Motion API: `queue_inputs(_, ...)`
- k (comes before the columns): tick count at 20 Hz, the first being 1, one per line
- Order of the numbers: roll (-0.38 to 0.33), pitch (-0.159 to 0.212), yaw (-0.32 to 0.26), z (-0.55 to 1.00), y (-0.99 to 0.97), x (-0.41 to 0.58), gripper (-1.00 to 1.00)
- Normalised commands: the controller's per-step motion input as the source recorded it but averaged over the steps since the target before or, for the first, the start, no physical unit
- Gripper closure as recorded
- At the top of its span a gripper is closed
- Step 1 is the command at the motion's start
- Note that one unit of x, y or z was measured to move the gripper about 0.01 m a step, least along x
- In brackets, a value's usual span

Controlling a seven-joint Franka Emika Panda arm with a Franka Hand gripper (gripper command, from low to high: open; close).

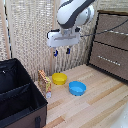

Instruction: Kindly move your gripper toward the top drawer's handle. With caution, hold the handle robustly using your gripper and pull open the top drawer. Let the handle go. Relocate your gripper to the bowl placed in the background. Gently hold the bowl using your gripper. Bring the gripper and the bowl to the ajar drawer. Softly release the bowl into it.

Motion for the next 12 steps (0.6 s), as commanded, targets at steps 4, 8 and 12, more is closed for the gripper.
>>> queue_inputs(4,-0.267,-0.013,0.125,0.19,0.09,0.020,-1.00)
queue_inputs(8,-0.299,0.000,0.135,0.27,-0.03,0.000,-1.00)
queue_inputs(12,-0.308,0.000,0.131,0.23,-0.05,-0.001,-1.00)
